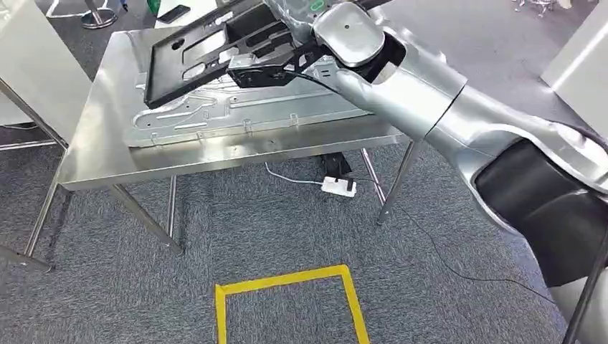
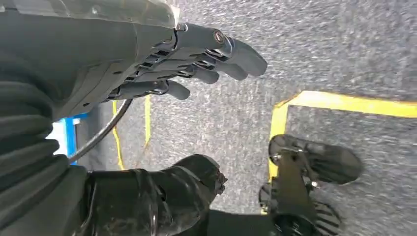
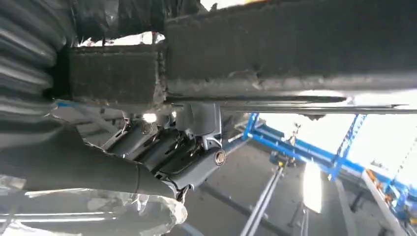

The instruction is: Take the parts from the cabinet and place them on the table.

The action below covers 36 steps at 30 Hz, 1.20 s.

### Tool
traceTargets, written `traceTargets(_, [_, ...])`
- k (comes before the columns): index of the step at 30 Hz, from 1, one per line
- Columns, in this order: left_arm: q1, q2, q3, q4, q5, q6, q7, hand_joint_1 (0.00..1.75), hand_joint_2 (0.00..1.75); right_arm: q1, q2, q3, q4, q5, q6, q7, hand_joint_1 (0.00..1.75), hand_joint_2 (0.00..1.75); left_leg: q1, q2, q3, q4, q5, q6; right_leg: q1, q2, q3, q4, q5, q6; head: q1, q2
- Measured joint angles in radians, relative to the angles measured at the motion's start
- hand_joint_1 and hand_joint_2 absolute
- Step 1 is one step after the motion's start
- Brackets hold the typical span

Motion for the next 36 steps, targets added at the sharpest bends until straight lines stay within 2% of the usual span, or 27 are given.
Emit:
traceTargets(3, [-0.002,0.0,0.0,0.0,-0.001,-0.003,-0.003,0.0,1.75,0.011,0.003,0.0,0.0,0.0,-0.018,-0.003,1.75,1.75,-0.003,0.001,0.001,-0.009,-0.006,0.008,-0.003,-0.001,0.002,-0.008,-0.001,0.016,0.0,0.0])
traceTargets(4, [-0.003,0.0,0.0,0.0,-0.001,-0.005,-0.003,0.0,1.75,0.013,0.004,0.0,0.0,0.0,-0.025,-0.003,1.75,1.75,-0.001,0.002,0.008,-0.017,-0.005,0.01,-0.001,0.0,0.007,-0.012,-0.002,0.021,-0.002,0.0])
traceTargets(5, [-0.003,0.0,0.0,0.0,0.003,-0.002,-0.011,0.0,1.75,0.016,0.004,0.0,0.0,0.002,-0.041,-0.003,1.75,1.75,0.009,0.005,0.027,-0.038,-0.001,0.015,-0.002,-0.001,0.008,-0.002,-0.014,0.028,0.0,0.0])
traceTargets(6, [-0.003,-0.001,0.0,0.0,0.01,0.005,-0.018,0.0,1.75,0.016,0.004,0.0,0.002,0.005,-0.05,-0.003,1.75,1.75,0.01,0.005,0.035,-0.042,-0.004,0.02,-0.001,-0.002,-0.01,0.039,-0.033,0.029,0.003,0.0])
traceTargets(8, [-0.004,-0.001,0.0,0.0,0.021,0.013,-0.023,0.0,1.75,0.018,0.005,0.0,0.002,0.006,-0.058,-0.005,1.75,1.75,0.008,0.005,0.042,-0.042,-0.01,0.028,-0.001,-0.003,-0.09,0.184,-0.09,0.031,0.003,0.0])
traceTargets(9, [-0.004,-0.002,0.0,0.0,0.022,0.013,-0.023,0.0,1.75,0.023,0.005,0.0,0.002,0.006,-0.058,-0.01,1.75,1.75,0.008,0.005,0.046,-0.042,-0.013,0.03,-0.001,-0.003,-0.13,0.249,-0.11,0.033,0.004,0.0])
traceTargets(10, [-0.003,-0.002,0.0,0.0,0.023,0.011,-0.023,0.0,1.75,0.035,0.005,0.0,0.003,0.006,-0.058,-0.011,1.75,1.75,0.008,0.005,0.052,-0.04,-0.021,0.032,-0.001,-0.003,-0.185,0.325,-0.122,0.035,0.006,0.0])
traceTargets(11, [-0.001,-0.002,0.0,0.0,0.023,0.007,-0.022,0.0,1.75,0.042,0.003,0.0,0.006,0.006,-0.058,-0.011,1.75,1.75,0.008,0.003,0.057,-0.039,-0.026,0.032,-0.001,-0.003,-0.192,0.316,-0.098,0.035,0.009,0.0])
traceTargets(13, [0.002,-0.002,0.0,0.0,0.023,0.002,-0.019,0.0,1.75,0.045,0.003,0.0,0.01,0.006,-0.059,-0.011,1.75,1.75,0.008,-0.002,0.069,-0.033,-0.039,0.029,-0.002,-0.004,-0.153,0.206,-0.013,0.032,0.01,0.0])
traceTargets(14, [0.002,-0.003,0.0,0.0,0.02,-0.002,-0.019,0.0,1.75,0.045,0.003,0.0,0.01,0.006,-0.06,-0.011,1.75,1.75,0.007,-0.004,0.079,-0.027,-0.05,0.025,0.0,-0.004,-0.099,0.082,0.059,0.026,0.01,0.0])
traceTargets(15, [0.002,-0.004,0.0,0.0,0.02,-0.004,-0.019,0.0,1.75,0.045,0.004,0.0,0.01,0.008,-0.061,-0.011,1.75,1.75,0.008,-0.004,0.081,-0.025,-0.059,0.021,0.002,-0.004,-0.074,0.012,0.079,0.018,0.01,0.0])
traceTargets(16, [-0.001,-0.004,0.0,0.0,0.019,-0.006,-0.019,0.0,1.75,0.044,0.006,0.0,0.01,0.009,-0.064,-0.013,1.75,1.75,0.001,-0.005,0.077,-0.019,-0.065,0.014,0.008,-0.003,-0.053,-0.009,0.062,0.016,0.007,0.0])
traceTargets(17, [-0.002,-0.004,0.0,0.0,0.018,-0.008,-0.017,0.0,1.75,0.046,0.008,0.0,0.01,0.01,-0.067,-0.013,1.75,1.75,0.002,-0.004,0.076,-0.019,-0.065,0.012,0.005,-0.002,-0.055,-0.005,0.062,0.013,0.006,0.0])
traceTargets(19, [-0.004,-0.004,0.0,0.0,0.015,-0.01,-0.016,0.0,1.75,0.054,0.012,0.0,0.013,0.014,-0.069,-0.013,1.75,1.75,0.003,-0.004,0.079,-0.024,-0.067,0.007,0.009,-0.001,-0.055,-0.006,0.058,0.006,0.005,0.0])
traceTargets(20, [-0.005,-0.004,0.0,0.0,0.014,-0.01,-0.013,0.0,1.75,0.054,0.013,0.0,0.016,0.018,-0.069,-0.016,1.75,1.75,0.002,-0.004,0.083,-0.025,-0.073,-0.001,0.005,0.0,-0.049,-0.014,0.057,-0.001,0.007,0.0])
traceTargets(22, [-0.004,-0.005,0.0,0.0,0.013,-0.011,-0.01,0.0,1.75,0.053,0.021,0.0,0.021,0.022,-0.07,-0.018,1.75,1.75,0.006,-0.001,0.061,0.021,-0.101,-0.013,-0.002,-0.001,-0.036,-0.023,0.053,-0.011,0.0,0.0])
traceTargets(23, [-0.006,-0.006,0.0,0.0,0.012,-0.011,-0.008,0.0,1.75,0.051,0.025,0.0,0.022,0.023,-0.072,-0.019,1.75,1.75,0.009,-0.001,0.033,0.074,-0.123,-0.018,-0.002,-0.001,-0.033,-0.023,0.052,-0.014,-0.001,0.0])
traceTargets(24, [-0.008,-0.005,0.0,0.0,0.011,-0.011,-0.005,0.0,1.75,0.052,0.032,0.0,0.025,0.024,-0.073,-0.019,1.75,1.75,0.016,-0.001,-0.04,0.204,-0.171,-0.026,-0.002,-0.001,-0.026,-0.023,0.045,-0.018,0.0,0.0])
traceTargets(25, [-0.008,-0.005,0.0,0.0,0.011,-0.011,-0.002,0.0,1.75,0.054,0.037,0.0,0.026,0.024,-0.073,-0.022,1.75,1.75,0.017,-0.001,-0.082,0.268,-0.184,-0.029,-0.002,0.0,-0.021,-0.023,0.041,-0.018,0.0,0.0])
traceTargets(26, [-0.008,-0.005,0.0,0.0,0.011,-0.012,0.001,0.0,1.75,0.057,0.041,0.0,0.028,0.024,-0.074,-0.022,1.75,1.75,0.018,-0.001,-0.115,0.305,-0.178,-0.031,-0.002,0.0,-0.014,-0.023,0.035,-0.017,0.0,0.0])
traceTargets(27, [-0.007,-0.006,0.0,0.0,0.012,-0.013,0.003,0.0,1.75,0.058,0.047,0.0,0.032,0.024,-0.075,-0.022,1.75,1.75,0.019,0.0,-0.124,0.295,-0.148,-0.033,-0.002,0.001,-0.007,-0.022,0.029,-0.016,0.0,0.0])
traceTargets(28, [-0.007,-0.006,0.0,0.0,0.013,-0.014,0.006,0.0,1.75,0.057,0.051,0.0,0.035,0.024,-0.077,-0.022,1.75,1.75,0.02,0.0,-0.111,0.24,-0.096,-0.033,-0.002,0.001,0.002,-0.022,0.022,-0.013,0.0,0.0])
traceTargets(30, [-0.007,-0.006,0.0,0.0,0.014,-0.014,0.01,0.0,1.75,0.053,0.058,0.0,0.04,0.026,-0.081,-0.023,1.75,1.75,0.021,0.001,-0.043,0.057,0.022,-0.029,-0.003,0.0,0.023,-0.02,0.007,-0.007,0.0,0.0])
traceTargets(31, [-0.006,-0.006,0.0,0.0,0.014,-0.016,0.012,0.0,1.75,0.051,0.06,0.0,0.042,0.026,-0.084,-0.025,1.75,1.75,0.019,0.002,-0.015,-0.004,0.033,-0.026,-0.003,-0.001,0.03,-0.021,0.0,-0.002,0.001,0.0])
traceTargets(32, [-0.006,-0.006,0.0,0.0,0.015,-0.017,0.013,0.0,1.75,0.048,0.062,0.0,0.044,0.028,-0.087,-0.026,1.75,1.75,0.011,0.001,0.002,-0.025,0.02,-0.022,0.002,0.003,0.027,-0.018,-0.004,0.005,-0.003,0.0])
traceTargets(35, [-0.007,-0.006,0.0,0.0,0.017,-0.02,0.014,0.0,1.75,0.05,0.067,0.0,0.052,0.034,-0.09,-0.035,1.75,1.75,0.008,-0.001,-0.001,-0.021,0.008,-0.004,0.0,0.001,0.03,-0.024,-0.008,0.02,-0.003,0.0])
traceTargets(36, [-0.007,-0.006,0.0,0.0,0.017,-0.02,0.014,0.0,1.75,0.049,0.068,0.0,0.053,0.035,-0.09,-0.036,1.75,1.75,0.012,0.0,0.006,-0.025,0.008,0.002,0.002,0.002,0.032,-0.024,-0.014,0.028,-0.002,0.0])
